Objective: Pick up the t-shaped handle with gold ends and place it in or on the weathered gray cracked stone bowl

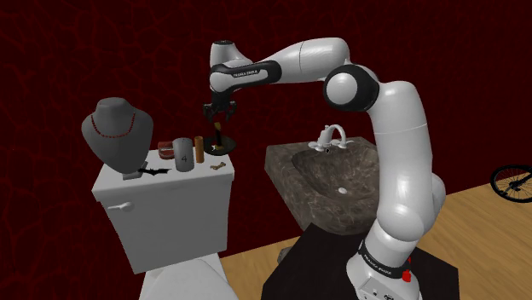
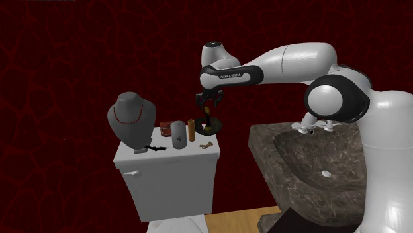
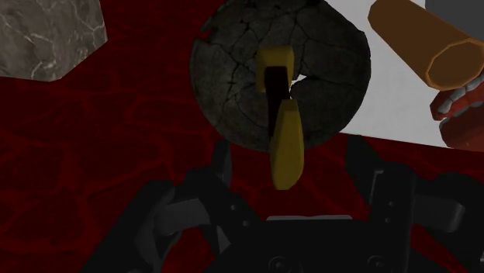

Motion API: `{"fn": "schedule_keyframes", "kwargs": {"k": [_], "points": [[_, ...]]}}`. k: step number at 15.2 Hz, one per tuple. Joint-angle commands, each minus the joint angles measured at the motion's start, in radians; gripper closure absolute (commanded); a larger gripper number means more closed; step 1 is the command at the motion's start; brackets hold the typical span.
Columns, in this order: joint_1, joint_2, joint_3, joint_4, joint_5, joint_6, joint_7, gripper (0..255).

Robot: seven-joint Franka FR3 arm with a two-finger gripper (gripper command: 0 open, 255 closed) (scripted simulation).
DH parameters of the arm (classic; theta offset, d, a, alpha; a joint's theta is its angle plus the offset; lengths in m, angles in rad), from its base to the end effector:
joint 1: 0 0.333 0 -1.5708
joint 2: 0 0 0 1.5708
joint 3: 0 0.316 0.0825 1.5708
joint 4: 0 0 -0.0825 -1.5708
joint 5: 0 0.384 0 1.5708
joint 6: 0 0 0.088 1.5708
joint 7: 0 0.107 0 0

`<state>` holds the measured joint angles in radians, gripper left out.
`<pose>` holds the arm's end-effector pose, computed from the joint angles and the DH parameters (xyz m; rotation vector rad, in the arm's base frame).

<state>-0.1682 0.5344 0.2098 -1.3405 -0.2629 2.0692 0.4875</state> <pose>0.7298 -0.0160 0.4453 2.9836 -0.5790 0.3589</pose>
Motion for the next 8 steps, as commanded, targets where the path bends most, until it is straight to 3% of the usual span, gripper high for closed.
{"fn": "schedule_keyframes", "kwargs": {"k": [1, 4, 8], "points": [[0.000, 0.000, 0.000, 0.000, 0.000, 0.000, 0.000, 0], [0.000, 0.000, 0.000, 0.000, 0.000, 0.000, 0.000, 0], [0.005, -0.052, 0.009, 0.042, 0.013, -0.093, -0.009, 0]]}}
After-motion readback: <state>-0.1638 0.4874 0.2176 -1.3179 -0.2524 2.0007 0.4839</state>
